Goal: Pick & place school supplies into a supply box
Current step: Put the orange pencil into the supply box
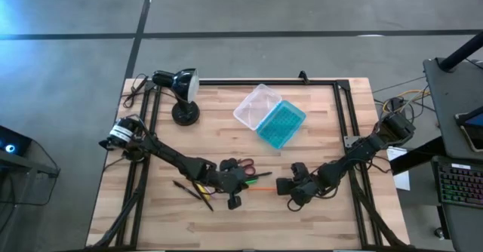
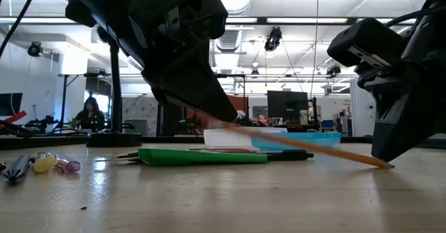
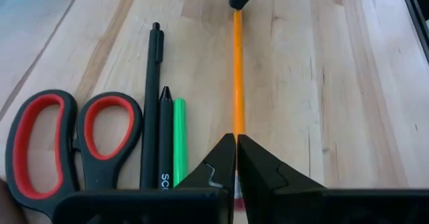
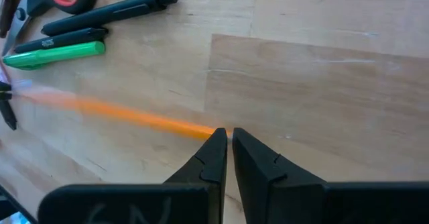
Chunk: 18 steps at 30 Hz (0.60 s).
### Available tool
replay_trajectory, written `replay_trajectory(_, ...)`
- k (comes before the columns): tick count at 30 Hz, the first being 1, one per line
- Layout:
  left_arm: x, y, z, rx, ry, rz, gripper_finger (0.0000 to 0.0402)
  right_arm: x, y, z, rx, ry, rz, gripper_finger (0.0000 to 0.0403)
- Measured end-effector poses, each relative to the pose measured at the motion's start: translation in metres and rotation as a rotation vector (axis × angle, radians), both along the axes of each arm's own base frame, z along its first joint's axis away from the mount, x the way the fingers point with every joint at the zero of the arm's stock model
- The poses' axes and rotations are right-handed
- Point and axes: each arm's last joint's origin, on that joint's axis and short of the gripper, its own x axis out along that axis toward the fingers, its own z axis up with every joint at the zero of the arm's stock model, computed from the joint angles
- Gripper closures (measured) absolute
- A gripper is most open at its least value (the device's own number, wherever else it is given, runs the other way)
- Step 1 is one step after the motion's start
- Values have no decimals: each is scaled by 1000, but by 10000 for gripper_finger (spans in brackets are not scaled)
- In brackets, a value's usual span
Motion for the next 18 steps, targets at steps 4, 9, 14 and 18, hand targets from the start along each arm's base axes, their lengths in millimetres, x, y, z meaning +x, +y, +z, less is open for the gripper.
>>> replay_trajectory(4, 2, -2, 4, 44, -16, -43, 399, -2, -1, -2, -1, 10, 1, 381)
replay_trajectory(9, 0, -5, 4, 136, -15, -123, 359, -2, -1, -3, -5, 12, 3, 381)
replay_trajectory(14, -2, -4, 1, 219, 13, -177, 306, -3, -2, -3, -6, 13, 2, 381)
replay_trajectory(18, -2, -5, 2, 299, 24, -190, 289, -2, -2, 0, -16, -1, -5, 381)
